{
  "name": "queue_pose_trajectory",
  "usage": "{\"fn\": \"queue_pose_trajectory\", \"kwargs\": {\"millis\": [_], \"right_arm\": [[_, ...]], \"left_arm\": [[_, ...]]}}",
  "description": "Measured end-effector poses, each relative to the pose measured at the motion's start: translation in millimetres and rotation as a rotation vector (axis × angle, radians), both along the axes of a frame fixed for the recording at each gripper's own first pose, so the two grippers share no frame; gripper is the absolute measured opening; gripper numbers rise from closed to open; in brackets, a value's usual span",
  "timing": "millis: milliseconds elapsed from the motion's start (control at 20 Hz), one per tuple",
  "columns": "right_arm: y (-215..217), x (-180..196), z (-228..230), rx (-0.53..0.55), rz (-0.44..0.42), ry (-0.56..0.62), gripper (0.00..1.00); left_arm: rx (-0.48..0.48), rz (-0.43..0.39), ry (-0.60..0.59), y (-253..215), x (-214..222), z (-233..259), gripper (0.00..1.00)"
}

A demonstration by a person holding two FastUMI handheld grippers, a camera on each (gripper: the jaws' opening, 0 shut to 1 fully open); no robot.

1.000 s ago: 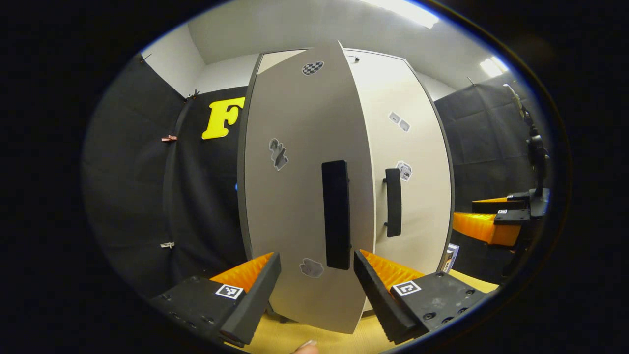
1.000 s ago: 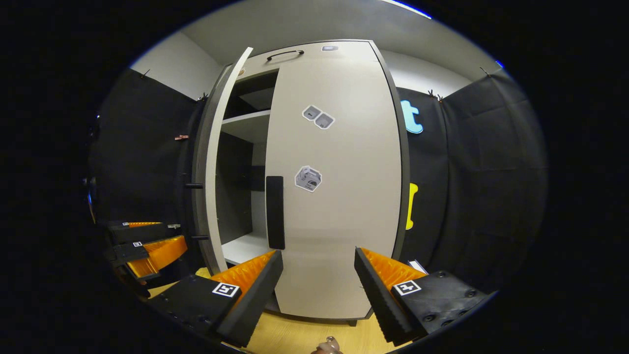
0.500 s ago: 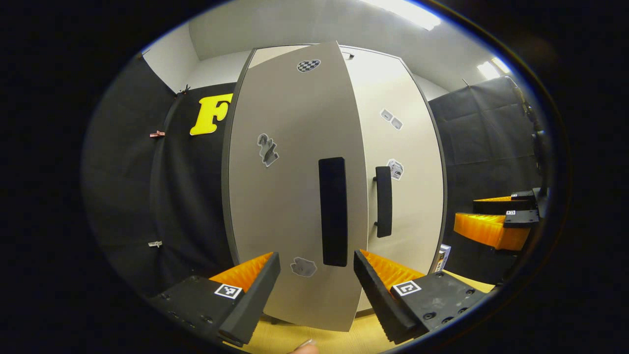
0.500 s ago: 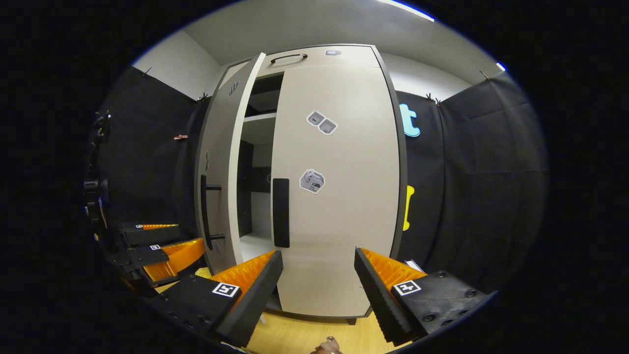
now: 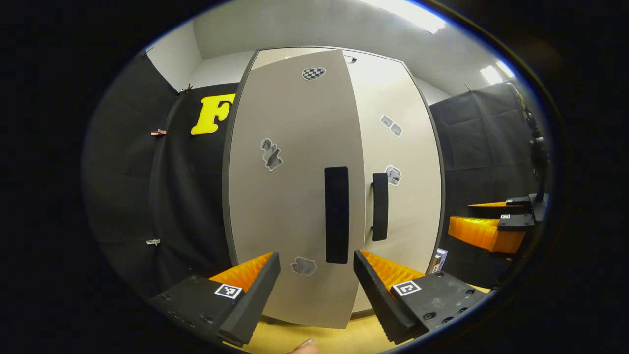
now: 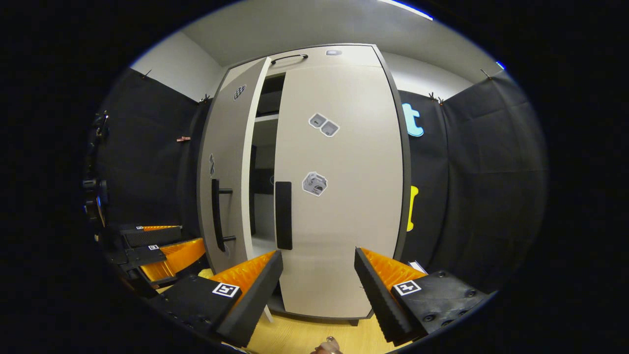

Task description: Grasp the bottle in the cabinet with the left hand and place it on the coaster, then close the right door with the right hand and the left door with the left hand.

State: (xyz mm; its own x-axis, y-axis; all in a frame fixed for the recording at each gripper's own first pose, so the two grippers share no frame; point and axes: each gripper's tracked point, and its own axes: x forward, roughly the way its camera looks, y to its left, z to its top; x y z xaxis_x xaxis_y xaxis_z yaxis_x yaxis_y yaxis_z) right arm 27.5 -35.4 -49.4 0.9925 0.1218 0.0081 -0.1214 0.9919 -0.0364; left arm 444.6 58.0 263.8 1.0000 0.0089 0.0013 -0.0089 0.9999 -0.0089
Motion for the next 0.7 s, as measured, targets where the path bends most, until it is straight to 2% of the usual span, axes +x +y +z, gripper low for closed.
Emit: {"fn": "queue_pose_trajectory", "kwargs": {"millis": [450,500,700], "right_arm": [[-2.8,1.4,5.1,-0.002,0.01,-0.013,0.97],[-2.2,0.7,7.3,0.0,0.014,-0.021,0.97],[0.7,-2.7,10.2,-0.016,0.021,-0.038,0.98]], "left_arm": [[-0.007,0.009,0.014,0.3,-1.1,-1.7,0.96],[-0.009,0.008,0.015,-0.3,-1.3,-2.2,0.99],[-0.011,0.018,0.004,1.7,-1.9,0.7,0.96]]}}
